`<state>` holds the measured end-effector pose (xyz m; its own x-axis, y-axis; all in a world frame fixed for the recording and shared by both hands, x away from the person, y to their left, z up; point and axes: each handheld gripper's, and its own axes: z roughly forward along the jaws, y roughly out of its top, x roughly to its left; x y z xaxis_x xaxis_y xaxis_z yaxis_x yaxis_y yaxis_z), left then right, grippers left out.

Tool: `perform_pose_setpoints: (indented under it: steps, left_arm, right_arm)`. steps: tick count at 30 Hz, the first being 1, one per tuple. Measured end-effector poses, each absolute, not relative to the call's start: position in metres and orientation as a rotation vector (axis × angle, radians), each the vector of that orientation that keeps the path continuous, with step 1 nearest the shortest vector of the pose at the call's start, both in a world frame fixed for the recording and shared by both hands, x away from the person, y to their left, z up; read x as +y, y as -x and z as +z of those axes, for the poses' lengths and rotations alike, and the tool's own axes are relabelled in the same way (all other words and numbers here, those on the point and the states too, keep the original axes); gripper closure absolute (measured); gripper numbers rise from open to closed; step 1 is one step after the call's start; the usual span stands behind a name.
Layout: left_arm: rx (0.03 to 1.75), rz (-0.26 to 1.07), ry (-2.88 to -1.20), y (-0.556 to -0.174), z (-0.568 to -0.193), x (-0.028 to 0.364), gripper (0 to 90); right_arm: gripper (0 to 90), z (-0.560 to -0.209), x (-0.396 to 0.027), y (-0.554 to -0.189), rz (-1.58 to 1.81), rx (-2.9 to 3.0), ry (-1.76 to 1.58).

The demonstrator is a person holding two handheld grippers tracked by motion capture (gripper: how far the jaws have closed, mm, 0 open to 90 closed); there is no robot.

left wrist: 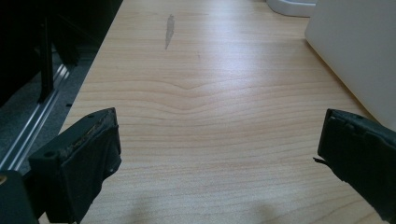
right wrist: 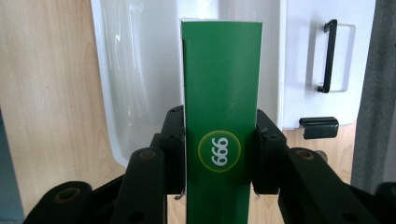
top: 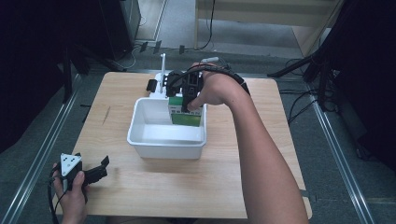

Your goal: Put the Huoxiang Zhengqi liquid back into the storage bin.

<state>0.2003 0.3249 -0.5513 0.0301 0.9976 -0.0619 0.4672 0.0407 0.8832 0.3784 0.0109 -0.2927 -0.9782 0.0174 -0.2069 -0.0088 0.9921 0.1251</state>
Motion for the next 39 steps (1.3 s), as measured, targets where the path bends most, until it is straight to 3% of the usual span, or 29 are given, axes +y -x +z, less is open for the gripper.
perform_pose_setpoints:
  steps: [39]
  left_arm:
    - [1.544,0.867,-1.541,-0.200,-0.551,0.325,0.3]
  right_arm:
    - [64.4,-0.350,0.003,-0.390,0.170,2.965,-0.013]
